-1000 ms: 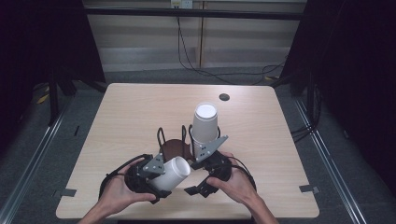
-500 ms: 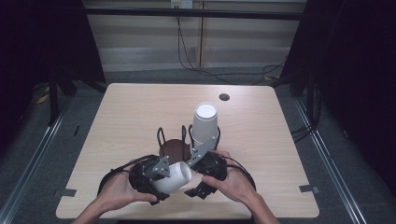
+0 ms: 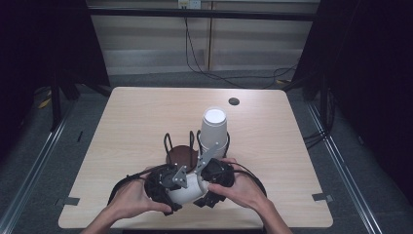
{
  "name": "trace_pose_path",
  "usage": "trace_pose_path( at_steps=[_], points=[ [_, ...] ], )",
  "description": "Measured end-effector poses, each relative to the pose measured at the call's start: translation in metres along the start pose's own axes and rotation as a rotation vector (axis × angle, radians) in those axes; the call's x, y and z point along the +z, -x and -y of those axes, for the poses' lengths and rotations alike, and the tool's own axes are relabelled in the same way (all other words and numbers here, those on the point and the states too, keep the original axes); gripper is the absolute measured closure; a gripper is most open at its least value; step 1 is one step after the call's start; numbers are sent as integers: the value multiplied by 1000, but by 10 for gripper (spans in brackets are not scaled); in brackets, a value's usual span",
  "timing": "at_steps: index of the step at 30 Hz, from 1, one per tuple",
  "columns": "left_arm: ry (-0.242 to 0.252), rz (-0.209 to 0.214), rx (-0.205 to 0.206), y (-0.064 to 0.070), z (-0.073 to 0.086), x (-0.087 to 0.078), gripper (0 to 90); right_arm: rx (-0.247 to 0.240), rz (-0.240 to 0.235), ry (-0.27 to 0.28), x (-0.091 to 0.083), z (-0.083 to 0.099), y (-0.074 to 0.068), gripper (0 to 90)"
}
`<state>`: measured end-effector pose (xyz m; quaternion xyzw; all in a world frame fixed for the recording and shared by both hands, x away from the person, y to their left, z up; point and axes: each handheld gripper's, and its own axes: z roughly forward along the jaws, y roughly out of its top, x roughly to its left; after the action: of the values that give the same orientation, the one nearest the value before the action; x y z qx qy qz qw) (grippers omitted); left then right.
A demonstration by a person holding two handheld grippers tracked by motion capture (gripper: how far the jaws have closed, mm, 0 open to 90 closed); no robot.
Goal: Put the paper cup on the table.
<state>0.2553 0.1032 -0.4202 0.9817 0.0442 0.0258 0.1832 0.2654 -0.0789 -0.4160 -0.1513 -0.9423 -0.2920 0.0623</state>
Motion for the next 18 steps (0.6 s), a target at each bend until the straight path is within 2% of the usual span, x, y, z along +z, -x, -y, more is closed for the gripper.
trace_pose_path(
  at_steps=[2, 4, 7, 12, 15, 17, 18],
  points=[
    [-5, 6, 4, 1, 0, 1, 189, -4, -6, -10, 3, -2, 0, 147],
    [-14, 12, 15, 2, 0, 2, 189, -8, -30, 5, 5, -2, 0, 144],
    [-10, 23, 20, 5, -1, 3, 186, -18, -34, 10, 5, -2, -1, 146],
    [-26, 27, 45, 6, -3, 4, 186, -20, -52, 15, 6, -3, -2, 202],
    [-15, 30, 45, 9, -4, 1, 185, -16, -74, 6, 6, -3, -3, 211],
    [-21, 33, 59, 10, -5, 2, 185, -26, -77, 15, 7, -3, -4, 203],
    [-14, 36, 52, 11, -5, 3, 185, -28, -79, 13, 7, -3, -4, 203]
  ],
)
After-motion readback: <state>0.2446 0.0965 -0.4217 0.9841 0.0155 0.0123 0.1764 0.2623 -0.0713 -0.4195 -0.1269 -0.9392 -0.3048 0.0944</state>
